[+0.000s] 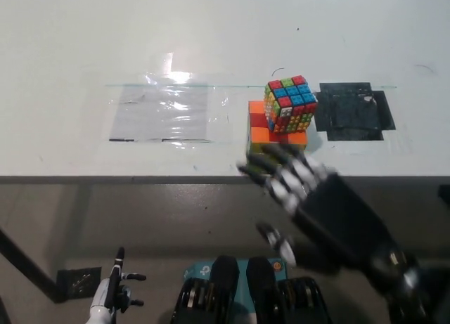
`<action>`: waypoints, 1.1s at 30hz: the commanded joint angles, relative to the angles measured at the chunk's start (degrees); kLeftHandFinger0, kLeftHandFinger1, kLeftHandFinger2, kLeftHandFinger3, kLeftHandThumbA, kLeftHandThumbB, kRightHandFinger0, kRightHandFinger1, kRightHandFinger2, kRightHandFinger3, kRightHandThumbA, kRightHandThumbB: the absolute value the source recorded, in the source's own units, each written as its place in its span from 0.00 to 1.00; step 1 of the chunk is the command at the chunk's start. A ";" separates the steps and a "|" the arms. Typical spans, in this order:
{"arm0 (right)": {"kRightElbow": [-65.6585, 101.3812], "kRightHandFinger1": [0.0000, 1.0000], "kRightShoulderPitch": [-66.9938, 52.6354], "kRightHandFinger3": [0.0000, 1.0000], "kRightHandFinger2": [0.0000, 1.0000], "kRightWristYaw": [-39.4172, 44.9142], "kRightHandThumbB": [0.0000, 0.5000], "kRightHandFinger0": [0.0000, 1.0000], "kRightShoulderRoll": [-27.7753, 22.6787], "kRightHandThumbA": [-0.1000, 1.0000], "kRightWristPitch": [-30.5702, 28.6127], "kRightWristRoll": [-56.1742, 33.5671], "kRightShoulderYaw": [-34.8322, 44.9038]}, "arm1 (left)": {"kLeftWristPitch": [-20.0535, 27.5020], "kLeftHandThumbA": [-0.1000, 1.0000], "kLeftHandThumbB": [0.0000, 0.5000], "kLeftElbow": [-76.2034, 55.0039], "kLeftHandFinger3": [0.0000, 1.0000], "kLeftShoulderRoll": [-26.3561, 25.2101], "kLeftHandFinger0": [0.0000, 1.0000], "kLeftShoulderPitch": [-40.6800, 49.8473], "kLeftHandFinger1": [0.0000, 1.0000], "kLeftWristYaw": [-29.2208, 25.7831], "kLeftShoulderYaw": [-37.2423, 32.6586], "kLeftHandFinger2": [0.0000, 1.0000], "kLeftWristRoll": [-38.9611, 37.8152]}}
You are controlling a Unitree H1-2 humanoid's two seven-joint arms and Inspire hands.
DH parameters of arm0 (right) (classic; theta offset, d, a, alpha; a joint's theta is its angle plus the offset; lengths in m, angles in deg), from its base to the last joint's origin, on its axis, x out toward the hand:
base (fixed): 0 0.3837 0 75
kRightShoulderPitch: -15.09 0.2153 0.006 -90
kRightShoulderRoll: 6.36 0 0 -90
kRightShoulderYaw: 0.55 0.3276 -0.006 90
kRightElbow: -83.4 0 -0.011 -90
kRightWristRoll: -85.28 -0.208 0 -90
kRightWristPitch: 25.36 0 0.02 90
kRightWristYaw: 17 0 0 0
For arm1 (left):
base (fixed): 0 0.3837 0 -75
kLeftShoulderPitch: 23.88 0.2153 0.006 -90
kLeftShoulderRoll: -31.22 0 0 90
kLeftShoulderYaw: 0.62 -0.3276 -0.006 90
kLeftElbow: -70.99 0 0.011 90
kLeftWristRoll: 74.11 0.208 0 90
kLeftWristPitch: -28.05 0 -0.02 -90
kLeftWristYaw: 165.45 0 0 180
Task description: The robot uses its right hand to pick up the small cube kept on the middle on the desk and place it on the bigger cube kept next to it
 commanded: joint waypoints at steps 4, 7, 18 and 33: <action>4.51 1.00 -9.35 1.00 1.00 -8.23 0.62 1.00 -0.90 0.52 -3.86 0.41 7.29 | 1.55 1.00 1.00 -0.30 0.00 -0.68 0.45 -1.11 0.00 -0.24 0.63 0.00 -0.50; 2.25 1.00 -14.80 1.00 1.00 -16.16 0.56 1.00 0.40 0.53 -5.36 0.65 11.82 | 1.55 1.00 1.00 0.01 0.00 -0.84 0.44 -1.45 0.00 -0.39 0.27 0.00 0.06; -15.28 1.00 -20.18 1.00 1.00 -30.11 0.42 0.82 4.59 0.39 -4.82 -0.35 19.74 | 1.55 1.00 1.00 0.00 0.00 -0.82 0.42 -2.23 0.00 -0.78 0.22 0.00 0.12; -50.67 1.00 -9.87 1.00 1.00 -31.73 0.43 0.91 11.91 0.38 -5.91 -21.46 30.12 | 1.55 1.00 1.00 -0.13 0.00 -0.15 0.39 -3.45 0.00 -0.26 1.57 0.00 -1.34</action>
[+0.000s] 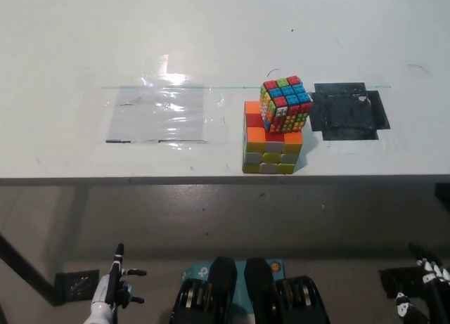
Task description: The robot uses its right hand to pick up the small cube kept on the middle on the desk and place it on the bigger cube kept next to it
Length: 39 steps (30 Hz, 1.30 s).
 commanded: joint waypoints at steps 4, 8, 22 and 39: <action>-9.12 0.98 6.67 1.00 1.00 -3.21 0.39 0.86 3.83 0.36 -1.82 -16.08 6.08 | 1.55 1.00 1.00 -0.94 0.00 -0.02 0.43 -3.83 0.00 -0.09 0.56 0.00 -0.71; -10.03 0.92 6.99 1.00 1.00 -2.47 0.37 0.80 3.78 0.33 -1.48 -16.47 6.07 | 1.55 1.00 1.00 -1.03 0.00 0.16 0.37 -4.14 0.00 0.23 0.36 0.00 -0.52; -8.57 0.84 8.08 1.00 0.96 2.78 0.35 0.76 2.16 0.43 2.90 -21.44 3.22 | 1.55 1.00 1.00 0.14 0.00 -0.08 0.23 -4.63 0.00 -3.53 -1.08 0.00 0.69; -2.17 0.88 9.64 1.00 0.99 8.66 0.35 0.73 7.25 0.30 13.66 -42.93 11.62 | 1.55 1.00 1.00 0.28 0.00 -0.19 0.26 -5.26 0.00 -3.51 -1.51 0.00 0.73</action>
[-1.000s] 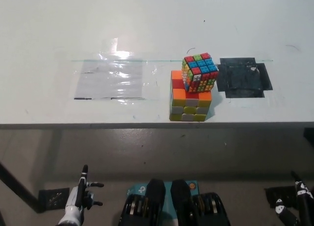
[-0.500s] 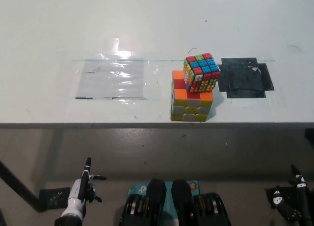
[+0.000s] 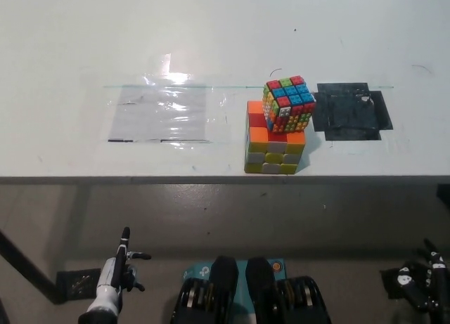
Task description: The robot uses its right hand to pick up the small cube kept on the middle on the desk and place it on the bigger cube kept next to it
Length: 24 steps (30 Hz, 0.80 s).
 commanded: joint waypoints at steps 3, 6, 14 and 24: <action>4.77 0.88 2.00 1.00 1.00 2.76 0.32 0.71 1.79 0.30 5.52 -11.68 3.74 | 1.54 1.00 1.00 0.02 0.00 -0.66 0.24 -2.55 0.00 -0.59 0.31 0.00 -0.26; 6.39 0.90 1.99 1.00 1.00 2.61 0.29 0.73 2.18 0.31 6.63 -12.81 4.13 | 1.54 1.00 1.00 -0.13 0.00 -0.73 0.27 -2.48 0.00 -0.23 0.31 0.00 -0.26; 5.95 0.87 2.19 1.00 1.00 2.34 0.33 0.68 2.26 0.33 6.71 -15.38 4.50 | 1.54 1.00 1.00 -0.26 0.00 -0.68 0.27 -2.46 0.00 -0.55 0.21 0.00 -0.11; 6.65 0.89 2.17 1.00 1.00 1.86 0.31 0.72 3.63 0.30 8.13 -20.15 6.28 | 1.54 1.00 1.00 -0.15 0.00 -0.73 0.27 -2.60 0.00 -0.12 0.43 0.00 -0.28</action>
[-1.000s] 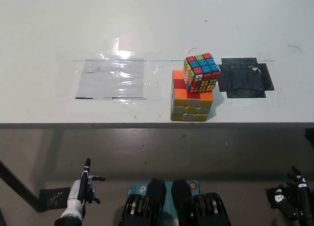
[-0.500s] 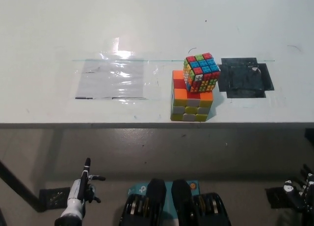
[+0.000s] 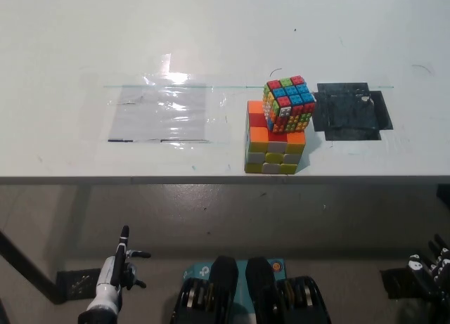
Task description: The robot uses its right hand to pick up the small cube kept on the middle on the desk and place it on the bigger cube kept next to it
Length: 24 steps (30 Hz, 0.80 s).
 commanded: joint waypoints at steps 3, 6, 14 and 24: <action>1.52 0.89 1.10 1.00 1.00 0.00 0.29 0.70 0.46 0.30 -0.02 -3.73 0.64 | 1.54 1.00 1.00 -0.32 0.00 -0.67 0.26 -2.25 0.00 -0.08 0.38 0.00 -0.40; 2.07 0.87 0.83 1.00 0.98 -0.43 0.31 0.66 0.61 0.29 0.82 -3.99 0.58 | 1.54 1.00 1.00 -0.27 0.00 -0.64 0.29 -2.00 0.00 -0.15 0.11 0.00 -0.10; 1.67 0.88 0.53 1.00 1.00 -1.03 0.31 0.68 0.53 0.32 1.14 -3.35 -0.15 | 1.54 1.00 1.00 -0.25 0.00 -0.55 0.27 -2.03 0.00 -0.23 -0.62 0.00 0.44; 0.91 0.89 0.52 1.00 0.99 -1.31 0.31 0.70 0.42 0.32 0.55 -3.03 -0.66 | 1.54 1.00 1.00 -0.17 0.00 -0.51 0.30 -2.03 0.00 -0.79 -1.13 0.01 0.73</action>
